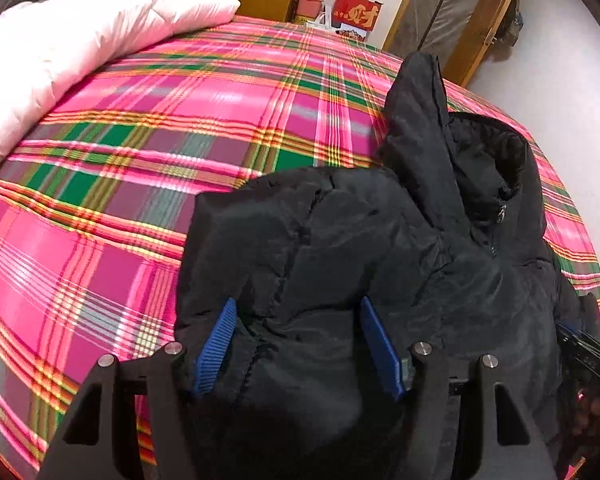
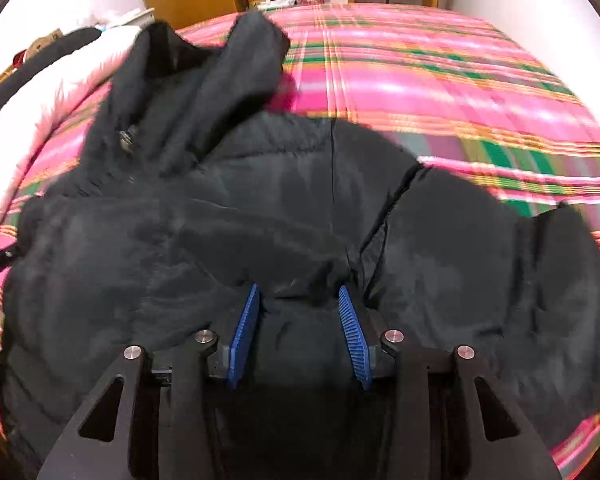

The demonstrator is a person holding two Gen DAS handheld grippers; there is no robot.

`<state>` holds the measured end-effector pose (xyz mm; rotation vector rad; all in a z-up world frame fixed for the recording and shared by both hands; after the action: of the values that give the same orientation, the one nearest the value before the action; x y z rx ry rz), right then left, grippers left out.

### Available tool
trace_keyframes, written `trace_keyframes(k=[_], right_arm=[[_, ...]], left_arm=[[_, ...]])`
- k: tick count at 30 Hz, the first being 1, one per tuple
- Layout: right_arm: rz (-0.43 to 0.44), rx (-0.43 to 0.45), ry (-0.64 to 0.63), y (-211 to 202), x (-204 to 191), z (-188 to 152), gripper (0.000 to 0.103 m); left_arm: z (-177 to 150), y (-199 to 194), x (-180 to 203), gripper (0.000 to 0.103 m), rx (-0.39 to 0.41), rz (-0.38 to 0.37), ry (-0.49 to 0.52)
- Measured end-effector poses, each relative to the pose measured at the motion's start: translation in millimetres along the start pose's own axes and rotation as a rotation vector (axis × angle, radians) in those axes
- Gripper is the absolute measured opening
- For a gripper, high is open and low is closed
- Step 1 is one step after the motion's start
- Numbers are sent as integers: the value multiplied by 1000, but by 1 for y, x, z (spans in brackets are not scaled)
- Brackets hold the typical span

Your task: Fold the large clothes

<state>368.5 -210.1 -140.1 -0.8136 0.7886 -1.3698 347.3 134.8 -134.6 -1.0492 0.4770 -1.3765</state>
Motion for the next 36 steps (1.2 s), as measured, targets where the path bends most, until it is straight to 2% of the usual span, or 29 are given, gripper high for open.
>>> trace_keyframes(k=[5, 9, 11, 13, 15, 17, 20, 25, 30, 33, 36], right_arm=[[-19, -12, -24, 5, 2, -1, 43], [-28, -29, 14, -16, 8, 7, 43], [-31, 47, 7, -53, 1, 3, 43], [-12, 101, 5, -76, -4, -6, 43], [9, 111, 1, -85, -12, -19, 43], [13, 76, -15, -72, -18, -30, 43], [10, -6, -16, -40, -17, -43, 43], [9, 10, -41, -32, -19, -42, 45], [34, 32, 8, -53, -11, -53, 45], [51, 56, 38, -79, -6, -64, 45], [62, 82, 85, -107, 9, -81, 45]], left_arm=[[-4, 13, 0, 67, 2, -12, 1], [-2, -3, 5, 63, 12, 10, 1], [-2, -24, 10, 54, 29, 7, 5], [-6, -49, 18, 54, 59, -22, 4], [-15, -65, 30, 54, 78, -47, 32], [-27, -64, 46, 54, 66, -34, 109], [-43, -31, 56, 54, -25, 15, 171], [-42, -15, 63, 54, -26, 46, 212], [-39, -22, 63, 54, -22, 50, 171], [-48, -46, 71, 54, 4, 7, 136], [-66, -74, 85, 54, 39, -21, 143]])
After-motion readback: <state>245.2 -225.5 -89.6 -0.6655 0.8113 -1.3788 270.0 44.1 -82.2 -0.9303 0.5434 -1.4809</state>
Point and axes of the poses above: each gripper's, at about its wrist camera, not at the fingertips, and y roughly the way its jaws point, x to its right, z to its top, the point moved 2 cm from there along y, roughly the way its jaws point, and after that the axes turned 6 degrees about -y, right-handed, at the moved point
